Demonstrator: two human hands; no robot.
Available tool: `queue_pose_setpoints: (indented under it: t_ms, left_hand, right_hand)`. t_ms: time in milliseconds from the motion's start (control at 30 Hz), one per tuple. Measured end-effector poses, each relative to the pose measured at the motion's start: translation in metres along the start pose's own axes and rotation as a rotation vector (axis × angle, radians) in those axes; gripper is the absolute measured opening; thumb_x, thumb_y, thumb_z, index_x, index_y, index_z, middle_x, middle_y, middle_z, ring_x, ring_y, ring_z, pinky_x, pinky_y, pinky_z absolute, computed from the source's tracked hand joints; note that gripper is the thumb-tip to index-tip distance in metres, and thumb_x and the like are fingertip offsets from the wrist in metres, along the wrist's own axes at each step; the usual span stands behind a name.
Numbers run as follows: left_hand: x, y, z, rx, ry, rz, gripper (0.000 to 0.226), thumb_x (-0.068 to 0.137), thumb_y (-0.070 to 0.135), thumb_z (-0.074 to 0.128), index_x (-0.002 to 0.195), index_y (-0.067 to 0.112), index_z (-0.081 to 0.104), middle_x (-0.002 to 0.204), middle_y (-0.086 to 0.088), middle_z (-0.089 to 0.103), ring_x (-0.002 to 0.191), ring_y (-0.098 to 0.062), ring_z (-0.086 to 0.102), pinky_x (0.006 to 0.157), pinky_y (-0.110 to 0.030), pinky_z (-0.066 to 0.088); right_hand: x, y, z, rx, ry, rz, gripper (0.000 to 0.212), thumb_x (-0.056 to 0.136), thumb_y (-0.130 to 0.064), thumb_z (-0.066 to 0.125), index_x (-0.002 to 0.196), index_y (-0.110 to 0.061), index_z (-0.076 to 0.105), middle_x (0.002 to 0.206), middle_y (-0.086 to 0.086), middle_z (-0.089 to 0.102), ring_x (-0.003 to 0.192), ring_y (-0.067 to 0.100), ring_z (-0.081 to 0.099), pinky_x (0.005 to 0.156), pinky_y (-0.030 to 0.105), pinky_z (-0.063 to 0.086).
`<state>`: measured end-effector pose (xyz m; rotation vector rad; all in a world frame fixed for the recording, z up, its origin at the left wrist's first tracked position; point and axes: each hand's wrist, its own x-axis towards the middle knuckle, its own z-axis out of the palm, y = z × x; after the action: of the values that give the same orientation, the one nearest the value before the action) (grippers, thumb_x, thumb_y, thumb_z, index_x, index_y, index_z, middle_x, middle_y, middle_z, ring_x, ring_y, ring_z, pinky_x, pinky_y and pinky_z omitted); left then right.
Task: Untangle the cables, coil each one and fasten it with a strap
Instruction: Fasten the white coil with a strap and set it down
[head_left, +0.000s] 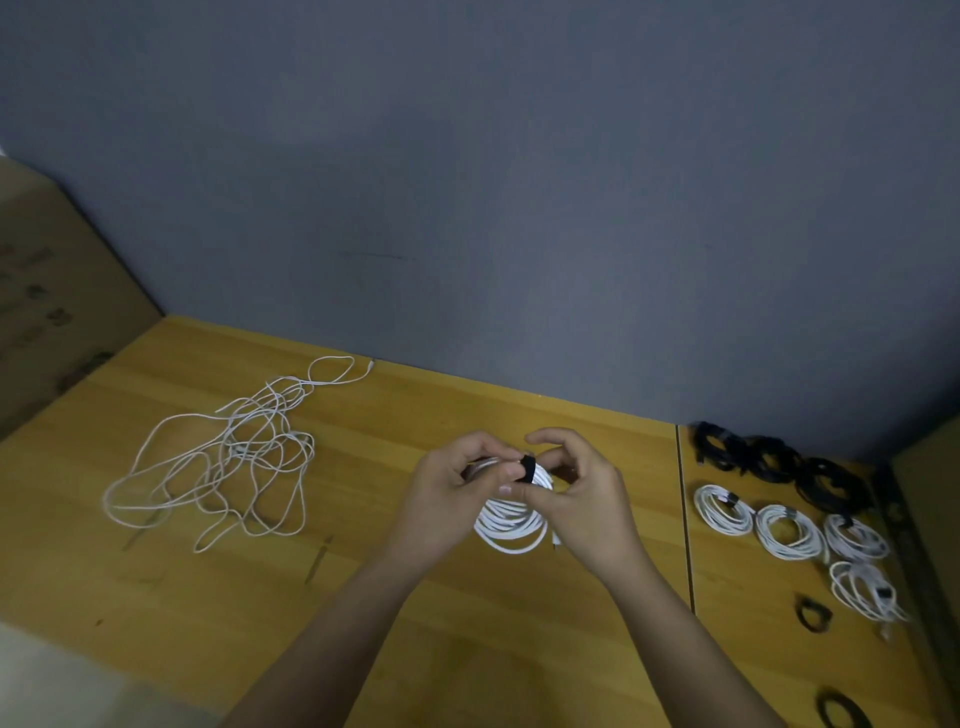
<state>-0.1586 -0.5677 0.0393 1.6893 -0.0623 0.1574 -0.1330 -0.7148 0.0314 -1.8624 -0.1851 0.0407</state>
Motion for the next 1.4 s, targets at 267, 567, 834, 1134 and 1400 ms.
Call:
queue_pose_setpoints:
  t_ms: [267, 567, 834, 1134, 1400]
  left_hand:
    - [-0.003, -0.007, 0.002, -0.007, 0.013, 0.062, 0.025, 0.083, -0.004, 0.068, 0.079, 0.021, 0.068, 0.085, 0.005, 0.071, 0.082, 0.003, 0.065, 0.069, -0.008, 0.048]
    - [-0.005, -0.022, -0.002, -0.026, 0.022, -0.03, 0.022, 0.081, -0.002, 0.07, 0.077, 0.019, 0.067, 0.097, -0.004, 0.066, 0.088, -0.008, 0.066, 0.081, -0.024, 0.051]
    - [-0.008, -0.043, 0.013, -0.089, -0.04, -0.181, 0.011, 0.083, 0.004, 0.07, 0.079, 0.013, 0.066, 0.079, 0.002, 0.073, 0.068, -0.013, 0.069, 0.061, -0.023, 0.054]
    - [-0.016, -0.082, 0.08, 0.019, -0.175, -0.384, 0.008, 0.085, 0.016, 0.071, 0.08, 0.011, 0.067, 0.076, 0.002, 0.07, 0.071, -0.013, 0.07, 0.059, -0.027, 0.057]
    - [-0.009, -0.088, 0.181, 0.134, -0.31, -0.369, 0.009, 0.089, 0.017, 0.067, 0.086, 0.009, 0.068, 0.085, -0.01, 0.069, 0.077, -0.021, 0.068, 0.065, -0.033, 0.057]
  right_hand:
    - [-0.005, 0.004, 0.004, 0.031, 0.035, -0.04, 0.046, 0.065, -0.013, 0.085, 0.103, -0.027, 0.062, 0.077, -0.004, 0.067, 0.078, -0.001, 0.061, 0.067, 0.006, 0.042]
    - [-0.011, 0.014, 0.009, 0.038, 0.01, -0.084, 0.045, 0.067, -0.008, 0.084, 0.098, -0.032, 0.063, 0.081, -0.009, 0.068, 0.09, 0.002, 0.063, 0.085, 0.012, 0.046]
    - [-0.017, 0.044, 0.0, -0.236, 0.066, -0.174, 0.036, 0.065, -0.02, 0.085, 0.093, -0.03, 0.065, 0.084, -0.026, 0.058, 0.09, -0.004, 0.056, 0.072, 0.007, 0.042]
    - [-0.042, 0.097, -0.063, -0.168, -0.137, 0.081, 0.031, 0.077, -0.023, 0.079, 0.091, -0.048, 0.065, 0.094, -0.024, 0.068, 0.096, -0.007, 0.06, 0.079, 0.014, 0.05]
    - [-0.067, 0.149, -0.137, -0.152, 0.022, 0.161, 0.031, 0.083, -0.016, 0.073, 0.091, -0.045, 0.067, 0.087, -0.025, 0.07, 0.082, -0.007, 0.065, 0.071, 0.014, 0.051]
